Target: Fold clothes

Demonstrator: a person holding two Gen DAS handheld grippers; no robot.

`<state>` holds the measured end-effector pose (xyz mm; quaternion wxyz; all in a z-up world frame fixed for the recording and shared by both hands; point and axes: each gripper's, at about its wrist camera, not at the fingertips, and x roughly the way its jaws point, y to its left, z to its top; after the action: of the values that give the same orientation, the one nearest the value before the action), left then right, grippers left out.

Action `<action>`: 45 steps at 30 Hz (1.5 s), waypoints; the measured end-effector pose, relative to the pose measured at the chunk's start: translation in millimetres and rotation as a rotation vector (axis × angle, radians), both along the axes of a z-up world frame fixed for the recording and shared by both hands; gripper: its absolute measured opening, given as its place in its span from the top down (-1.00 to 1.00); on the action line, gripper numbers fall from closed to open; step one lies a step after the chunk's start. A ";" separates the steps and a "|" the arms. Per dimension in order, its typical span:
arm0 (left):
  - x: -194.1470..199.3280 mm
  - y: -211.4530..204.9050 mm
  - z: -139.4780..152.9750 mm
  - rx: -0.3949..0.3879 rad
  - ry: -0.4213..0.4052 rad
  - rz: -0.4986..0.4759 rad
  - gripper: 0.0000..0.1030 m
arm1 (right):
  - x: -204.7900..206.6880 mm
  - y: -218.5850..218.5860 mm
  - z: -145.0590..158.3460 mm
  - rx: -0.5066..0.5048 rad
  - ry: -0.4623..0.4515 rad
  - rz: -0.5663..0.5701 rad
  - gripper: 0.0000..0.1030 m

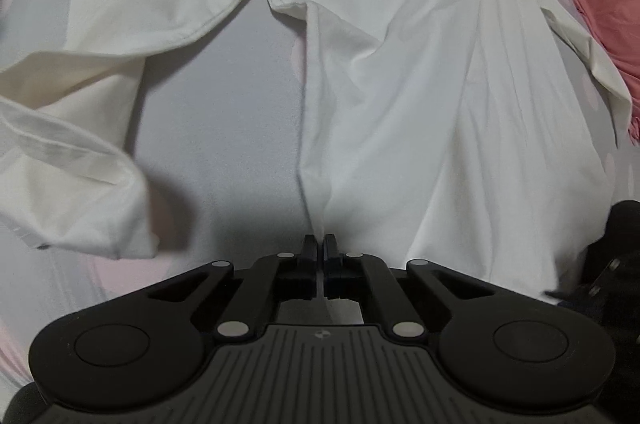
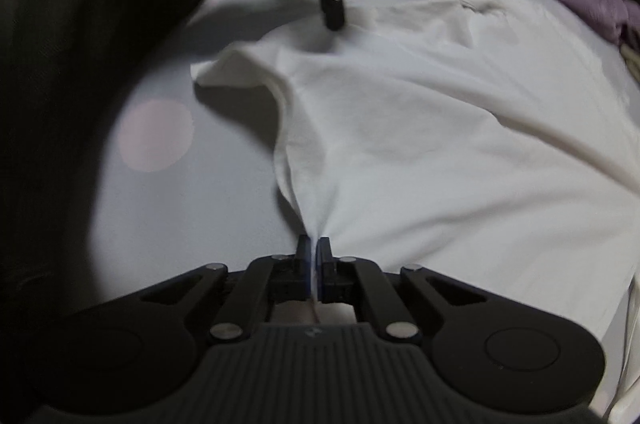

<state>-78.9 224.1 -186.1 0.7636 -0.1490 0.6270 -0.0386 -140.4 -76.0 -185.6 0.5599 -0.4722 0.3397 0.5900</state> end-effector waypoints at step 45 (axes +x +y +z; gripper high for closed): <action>10.7 -83.5 -27.4 0.100 0.082 -0.136 0.68 | 247.3 -245.1 10.7 -0.316 0.500 -0.860 0.93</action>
<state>-68.2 140.6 -213.5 0.7396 -0.0693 0.6674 -0.0530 107.0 -321.1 -175.0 0.5752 -0.2134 0.7114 0.3429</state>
